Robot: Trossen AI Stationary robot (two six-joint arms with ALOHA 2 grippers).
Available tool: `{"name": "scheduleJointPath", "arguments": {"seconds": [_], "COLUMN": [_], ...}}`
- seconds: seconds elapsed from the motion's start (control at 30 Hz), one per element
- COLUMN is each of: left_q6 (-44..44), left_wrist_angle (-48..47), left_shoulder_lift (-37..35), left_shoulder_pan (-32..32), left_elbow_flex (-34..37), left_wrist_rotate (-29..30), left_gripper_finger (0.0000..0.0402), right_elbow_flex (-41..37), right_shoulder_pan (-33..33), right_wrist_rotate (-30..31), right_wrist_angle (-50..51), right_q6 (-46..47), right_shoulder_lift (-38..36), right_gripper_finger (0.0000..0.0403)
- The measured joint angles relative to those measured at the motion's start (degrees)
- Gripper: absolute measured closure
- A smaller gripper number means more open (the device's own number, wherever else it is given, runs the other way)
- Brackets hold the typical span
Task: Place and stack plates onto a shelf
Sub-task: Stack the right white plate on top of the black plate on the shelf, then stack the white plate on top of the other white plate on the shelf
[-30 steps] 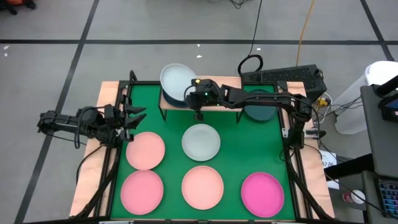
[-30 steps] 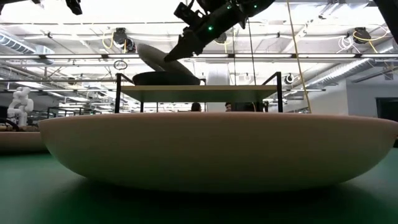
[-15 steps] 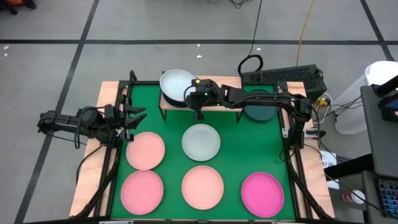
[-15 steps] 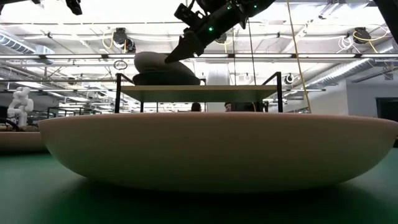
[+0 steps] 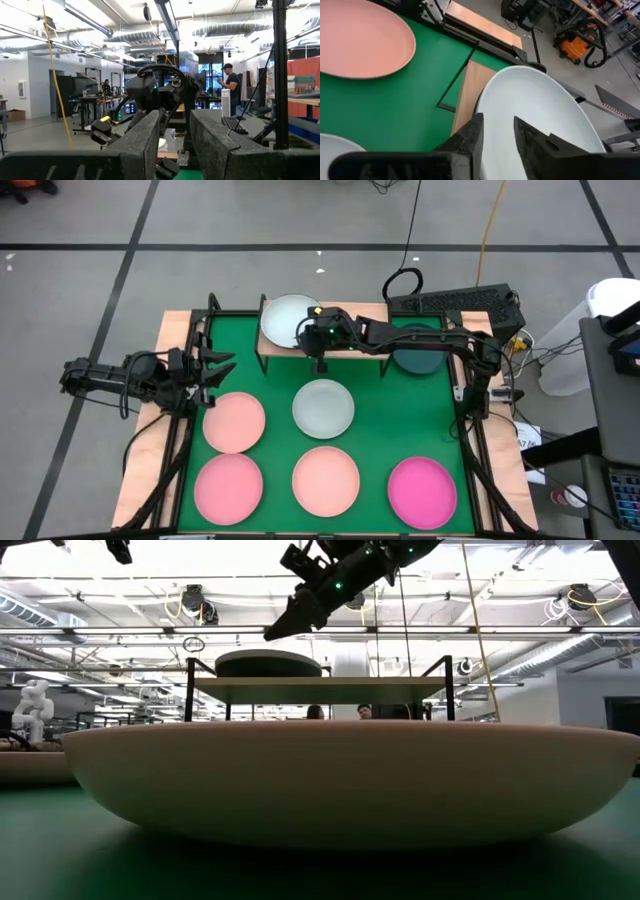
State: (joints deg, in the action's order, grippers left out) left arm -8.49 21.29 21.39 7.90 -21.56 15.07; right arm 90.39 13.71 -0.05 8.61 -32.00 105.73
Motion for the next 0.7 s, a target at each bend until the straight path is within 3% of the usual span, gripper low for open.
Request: {"name": "scheduleJointPath", "arguments": {"seconds": [0.37, 0.57, 0.7], "left_q6": [0.7, 1.1, -0.9], "left_wrist_angle": [-0.7, -2.1, -3.9], "left_shoulder_lift": [0.1, 2.1, 7.3], "left_shoulder_pan": [0.0, 0.0, 0.1], "left_elbow_flex": [0.0, 0.0, -0.2], "left_wrist_rotate": [0.0, 0.0, 0.0], "left_gripper_finger": [0.0284, 0.0284, 0.0284], "right_elbow_flex": [-0.7, -6.7, -13.6], "right_shoulder_pan": [-5.2, -9.1, -11.4], "right_wrist_rotate": [0.0, 0.1, 0.2], "right_wrist_angle": [11.2, 14.9, 14.7], "right_q6": [4.1, 9.0, 13.1], "right_shoulder_lift": [-11.6, -21.6, -28.5], "right_gripper_finger": [0.0298, 0.0298, 0.0298]}}
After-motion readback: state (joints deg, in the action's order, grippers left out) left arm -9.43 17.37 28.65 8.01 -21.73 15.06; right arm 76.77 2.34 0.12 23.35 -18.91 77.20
